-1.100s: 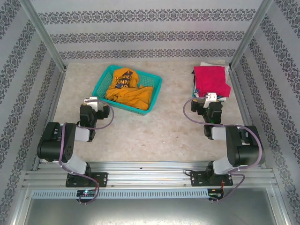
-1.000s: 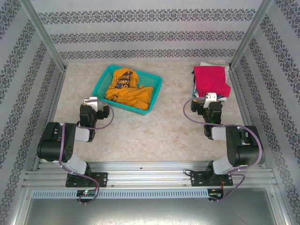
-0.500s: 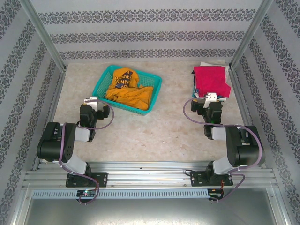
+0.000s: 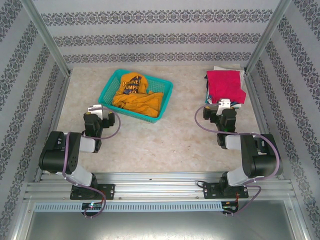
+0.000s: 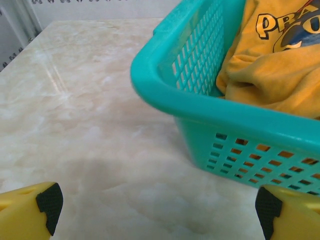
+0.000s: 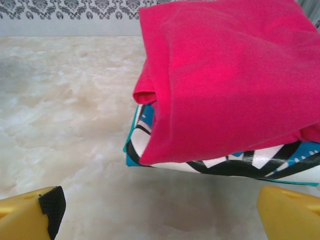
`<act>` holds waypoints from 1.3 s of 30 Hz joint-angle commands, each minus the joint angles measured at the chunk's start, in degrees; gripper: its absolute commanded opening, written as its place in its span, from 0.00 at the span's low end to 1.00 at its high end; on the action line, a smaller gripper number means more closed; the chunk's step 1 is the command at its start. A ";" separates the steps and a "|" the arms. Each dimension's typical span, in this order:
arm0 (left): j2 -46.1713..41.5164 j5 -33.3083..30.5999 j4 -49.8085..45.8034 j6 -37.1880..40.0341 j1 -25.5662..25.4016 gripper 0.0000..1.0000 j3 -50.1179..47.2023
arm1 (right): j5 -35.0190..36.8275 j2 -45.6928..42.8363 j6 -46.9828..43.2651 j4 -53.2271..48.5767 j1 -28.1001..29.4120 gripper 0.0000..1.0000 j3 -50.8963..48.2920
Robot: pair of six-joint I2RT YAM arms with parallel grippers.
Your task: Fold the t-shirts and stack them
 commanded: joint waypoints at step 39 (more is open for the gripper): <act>19.92 -0.17 -68.03 -17.33 -38.11 1.00 62.52 | -13.03 -42.86 3.47 -46.72 33.36 0.98 2.34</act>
